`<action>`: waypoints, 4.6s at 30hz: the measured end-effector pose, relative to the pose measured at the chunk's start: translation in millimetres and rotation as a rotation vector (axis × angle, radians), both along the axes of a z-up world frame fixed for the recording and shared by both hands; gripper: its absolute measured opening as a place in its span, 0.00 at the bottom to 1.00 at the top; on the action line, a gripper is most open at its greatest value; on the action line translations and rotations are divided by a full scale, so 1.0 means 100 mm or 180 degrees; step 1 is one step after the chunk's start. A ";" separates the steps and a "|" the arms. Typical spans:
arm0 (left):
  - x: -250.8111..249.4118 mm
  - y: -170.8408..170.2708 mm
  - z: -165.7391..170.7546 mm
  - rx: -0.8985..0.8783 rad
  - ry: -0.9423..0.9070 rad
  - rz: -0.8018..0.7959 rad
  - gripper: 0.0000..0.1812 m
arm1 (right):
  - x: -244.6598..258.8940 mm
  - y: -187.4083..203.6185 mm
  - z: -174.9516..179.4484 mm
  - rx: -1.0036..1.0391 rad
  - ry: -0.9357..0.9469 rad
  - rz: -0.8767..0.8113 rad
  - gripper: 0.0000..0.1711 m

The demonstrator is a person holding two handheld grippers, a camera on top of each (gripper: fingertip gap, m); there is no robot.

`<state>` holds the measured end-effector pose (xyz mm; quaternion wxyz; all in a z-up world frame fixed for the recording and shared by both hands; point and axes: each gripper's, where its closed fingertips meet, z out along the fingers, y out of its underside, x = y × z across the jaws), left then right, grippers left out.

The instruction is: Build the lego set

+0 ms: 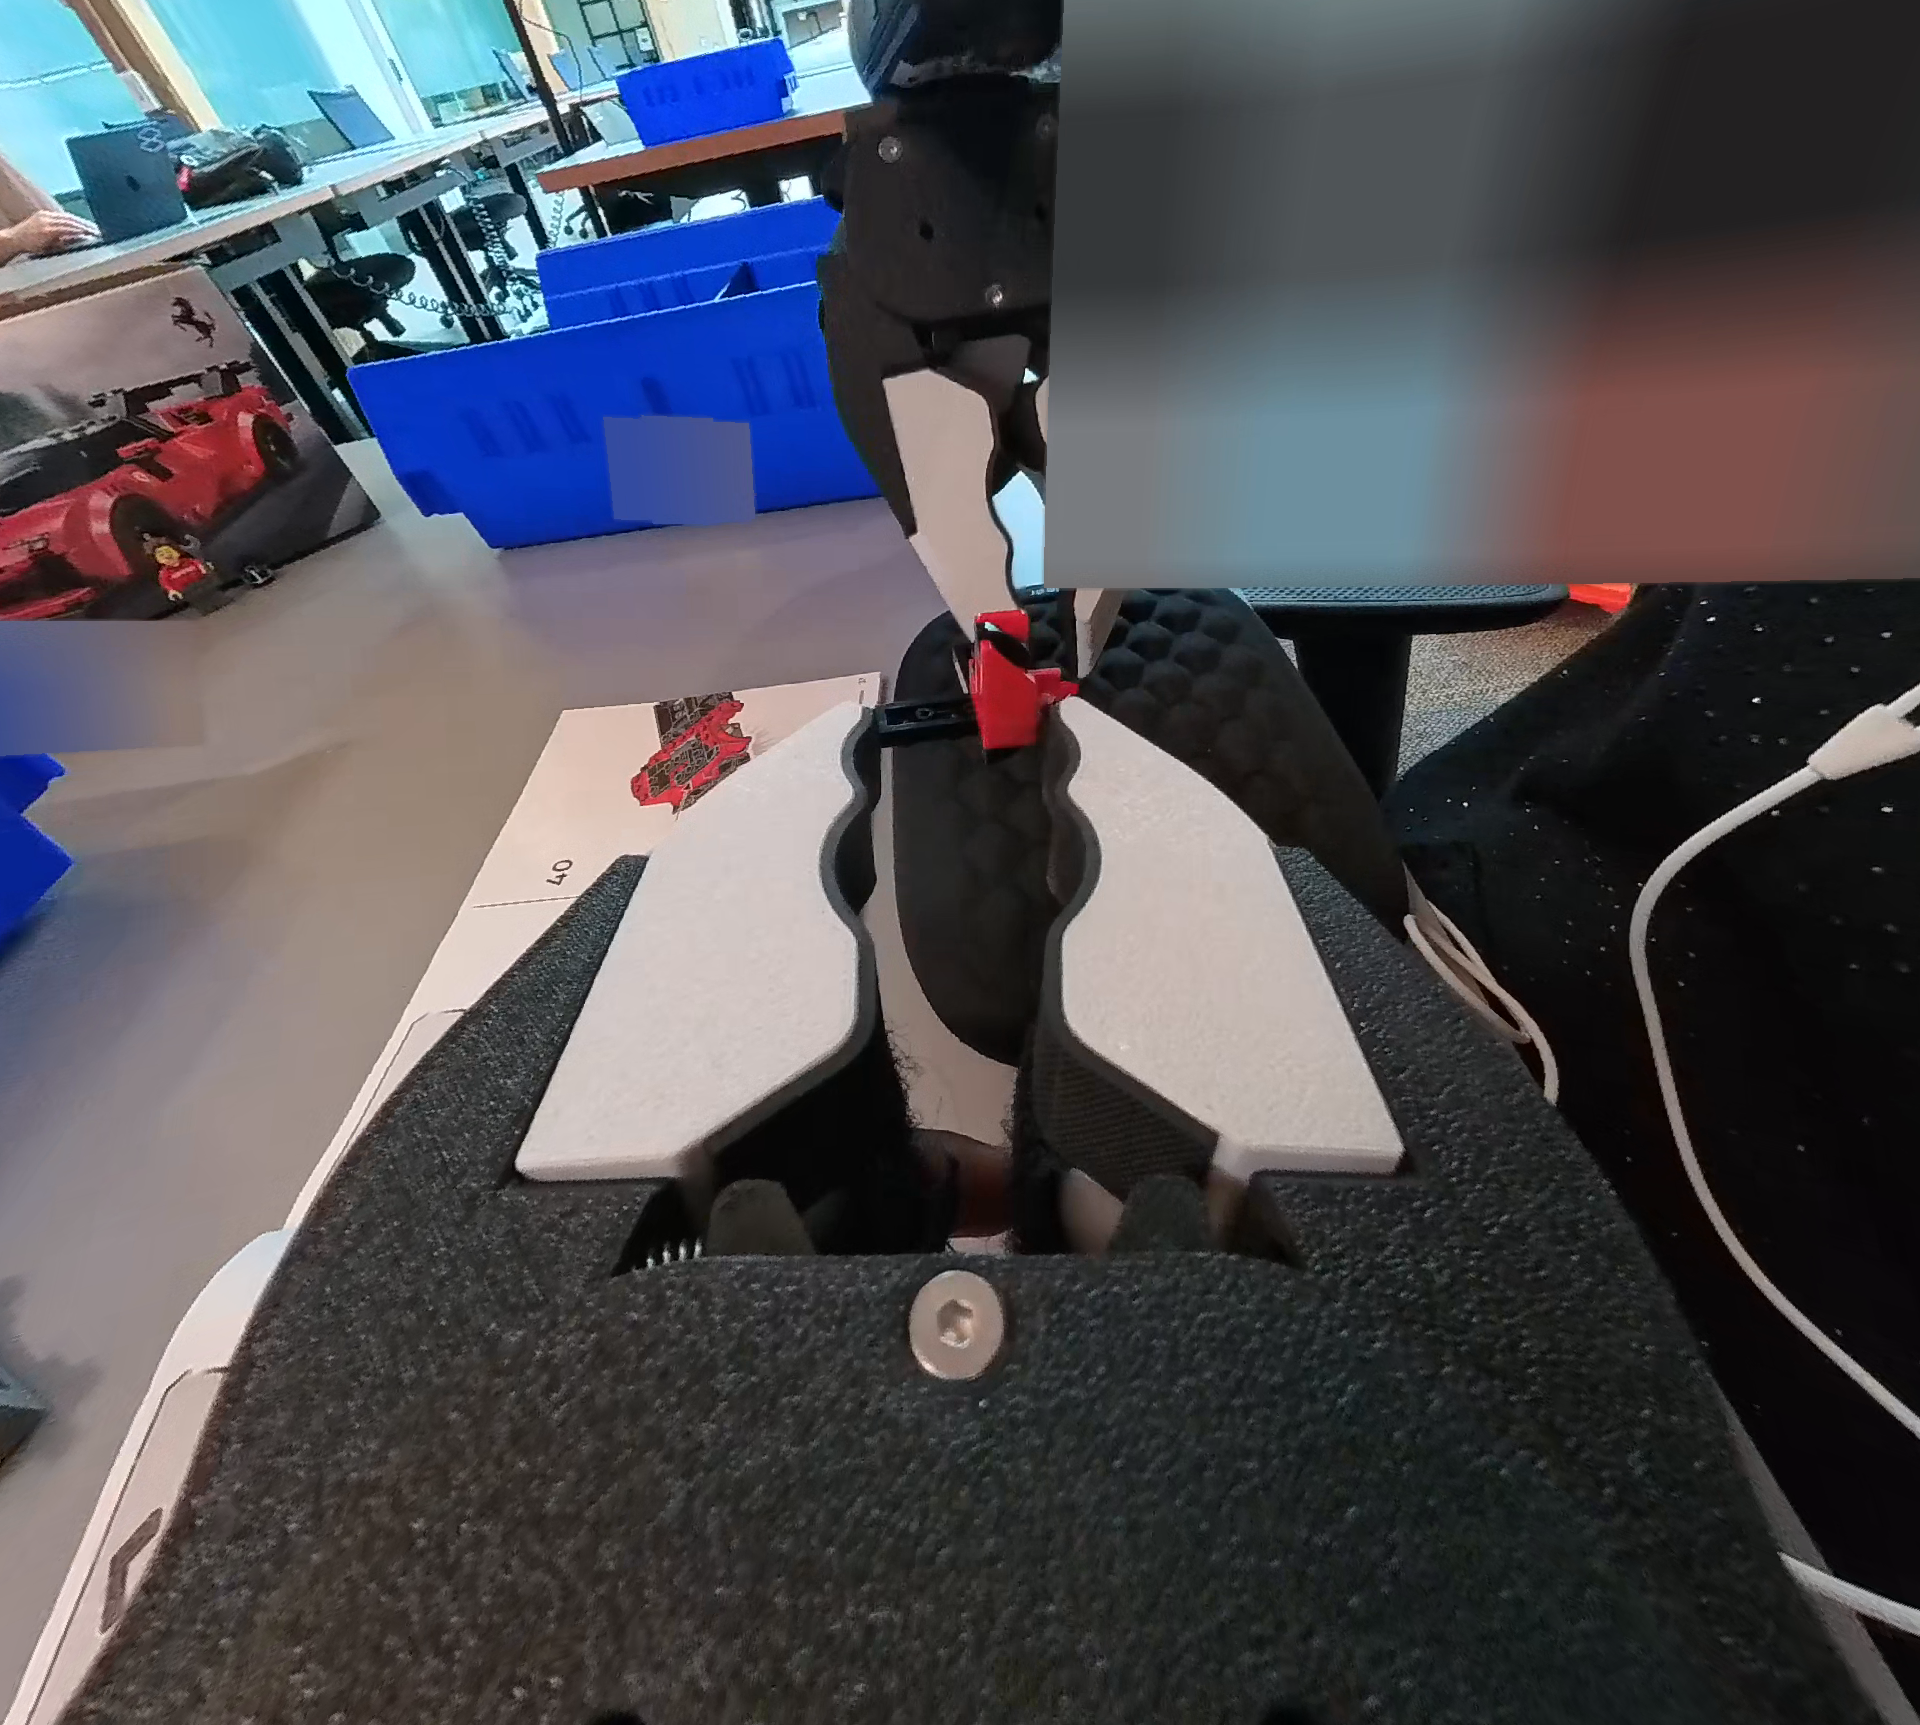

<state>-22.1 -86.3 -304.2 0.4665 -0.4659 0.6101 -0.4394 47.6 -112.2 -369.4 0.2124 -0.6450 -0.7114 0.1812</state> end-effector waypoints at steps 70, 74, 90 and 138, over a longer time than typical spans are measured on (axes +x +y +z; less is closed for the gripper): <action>-0.04 0.25 0.22 0.1339 -0.0148 0.0974 0.16 | -0.79 0.43 0.88 0.1313 -0.0543 0.0239 0.05; -0.04 0.25 0.23 0.1281 -0.0182 0.0965 0.16 | -0.80 0.43 0.89 0.1308 -0.0595 0.0282 0.05; -0.05 0.23 0.29 0.0782 -0.0364 0.0862 0.16 | -0.80 0.44 0.94 0.1030 -0.0729 0.0314 0.07; -0.29 -0.13 1.54 -0.1326 -0.0645 -0.0891 0.16 | -1.06 0.10 2.25 0.3368 0.1828 0.1132 0.15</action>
